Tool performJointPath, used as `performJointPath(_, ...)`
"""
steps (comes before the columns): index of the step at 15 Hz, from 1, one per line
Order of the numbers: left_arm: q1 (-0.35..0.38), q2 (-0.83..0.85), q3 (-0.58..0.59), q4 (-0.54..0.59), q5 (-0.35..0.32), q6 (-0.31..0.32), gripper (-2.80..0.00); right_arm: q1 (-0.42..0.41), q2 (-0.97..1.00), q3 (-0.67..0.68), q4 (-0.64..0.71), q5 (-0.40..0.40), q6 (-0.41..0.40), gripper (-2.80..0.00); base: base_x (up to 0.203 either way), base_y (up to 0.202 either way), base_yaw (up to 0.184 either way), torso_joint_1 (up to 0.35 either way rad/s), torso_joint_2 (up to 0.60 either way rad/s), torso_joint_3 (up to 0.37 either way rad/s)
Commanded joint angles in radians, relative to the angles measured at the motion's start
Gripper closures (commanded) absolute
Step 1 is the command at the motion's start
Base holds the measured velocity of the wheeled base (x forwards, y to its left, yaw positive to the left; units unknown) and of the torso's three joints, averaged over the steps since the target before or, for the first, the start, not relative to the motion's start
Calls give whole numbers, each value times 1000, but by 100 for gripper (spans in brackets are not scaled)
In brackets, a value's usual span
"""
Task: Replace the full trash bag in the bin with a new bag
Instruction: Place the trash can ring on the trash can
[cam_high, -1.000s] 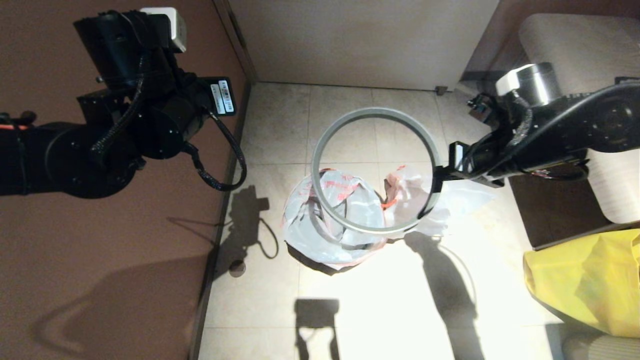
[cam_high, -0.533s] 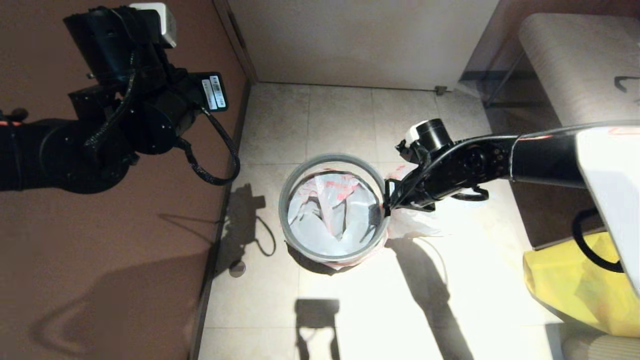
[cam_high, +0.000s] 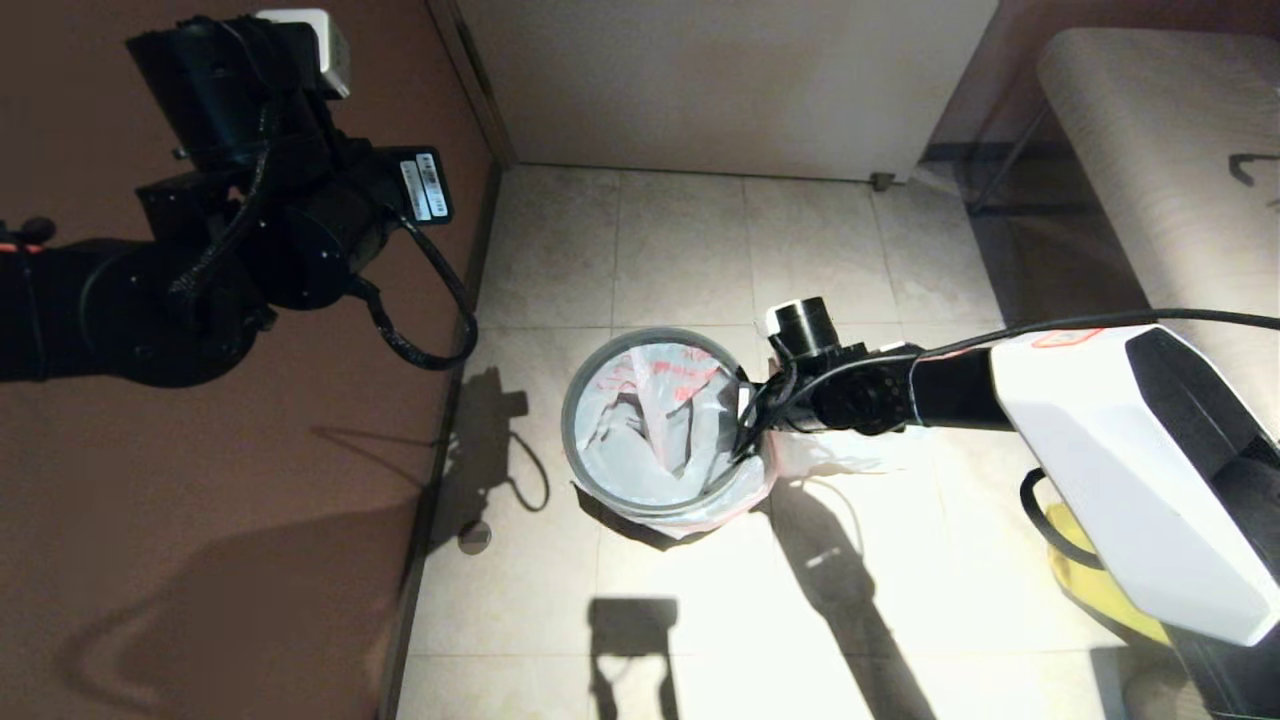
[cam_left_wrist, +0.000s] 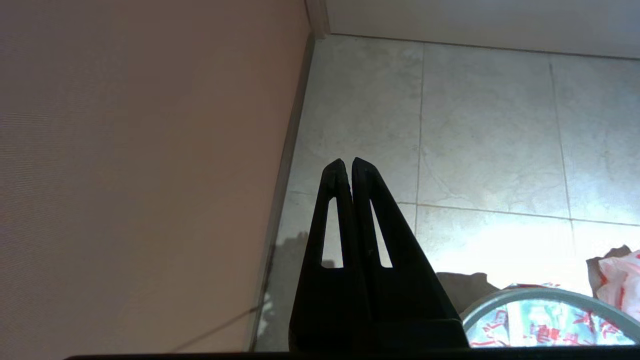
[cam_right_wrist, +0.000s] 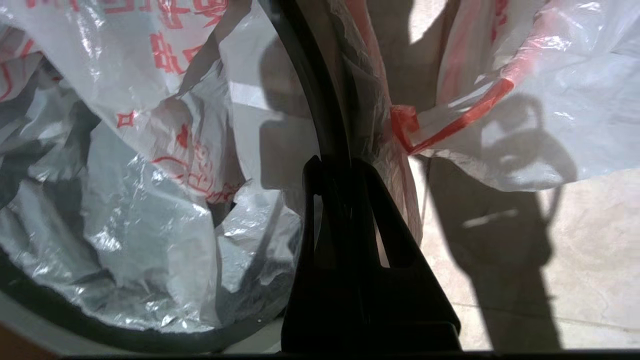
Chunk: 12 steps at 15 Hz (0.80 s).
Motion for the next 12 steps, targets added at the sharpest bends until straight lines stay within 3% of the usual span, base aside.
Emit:
performJointPath(1, 0, 4, 0, -3, 3, 1, 0, -10, 20, 1, 3, -21, 1, 0, 0, 0, 0, 0, 0, 0)
performJointPath(12, 0, 1, 1, -3, 5, 1, 0, 32, -70, 17, 60, -110, 12, 0, 0, 0, 0, 0, 0, 0)
